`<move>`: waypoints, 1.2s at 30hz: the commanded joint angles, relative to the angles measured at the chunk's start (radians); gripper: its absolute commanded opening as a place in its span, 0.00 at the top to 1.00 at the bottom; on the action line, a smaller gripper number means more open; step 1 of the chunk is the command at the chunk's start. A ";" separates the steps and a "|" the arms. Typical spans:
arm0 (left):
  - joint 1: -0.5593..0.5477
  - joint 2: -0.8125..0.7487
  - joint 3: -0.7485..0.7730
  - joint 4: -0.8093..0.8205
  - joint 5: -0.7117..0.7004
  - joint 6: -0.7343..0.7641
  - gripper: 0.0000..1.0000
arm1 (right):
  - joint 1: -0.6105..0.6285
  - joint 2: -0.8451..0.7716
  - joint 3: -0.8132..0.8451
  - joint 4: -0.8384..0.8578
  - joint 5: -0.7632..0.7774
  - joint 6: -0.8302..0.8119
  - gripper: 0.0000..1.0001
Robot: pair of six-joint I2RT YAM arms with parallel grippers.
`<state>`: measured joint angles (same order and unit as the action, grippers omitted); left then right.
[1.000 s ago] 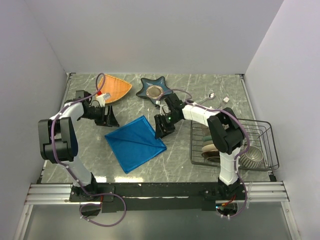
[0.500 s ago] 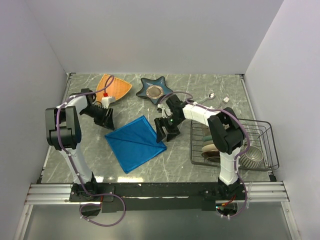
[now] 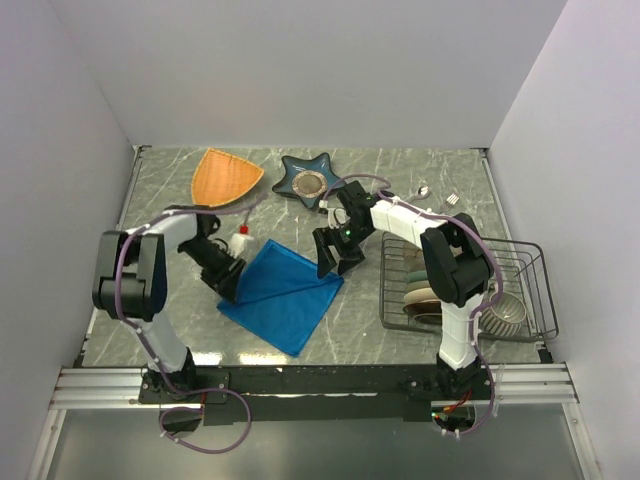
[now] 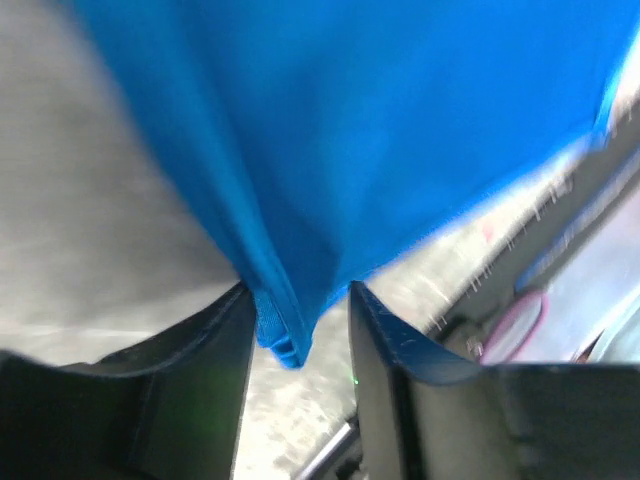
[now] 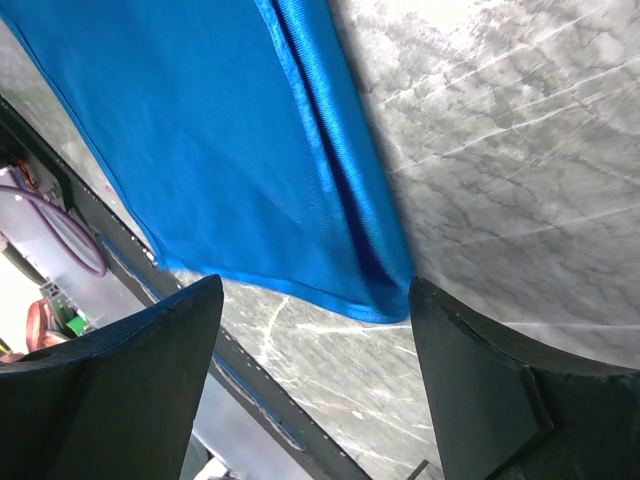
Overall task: Fold the napkin into a case and place the utensils inside
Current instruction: Smooth out the upper triangle-folded napkin at the center of the board, then pick up the upper triangle-folded napkin from the center of the board.
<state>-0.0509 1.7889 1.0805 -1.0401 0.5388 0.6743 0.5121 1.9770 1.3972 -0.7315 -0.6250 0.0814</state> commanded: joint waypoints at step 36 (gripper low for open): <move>-0.176 0.489 0.737 -0.052 0.158 0.402 0.52 | -0.038 -0.004 0.043 -0.031 0.116 -0.025 0.38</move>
<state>-0.2199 2.2551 1.7885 -1.0367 0.6918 1.0008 0.4828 1.9770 1.4246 -0.7712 -0.5278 0.0620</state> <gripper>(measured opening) 0.504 0.628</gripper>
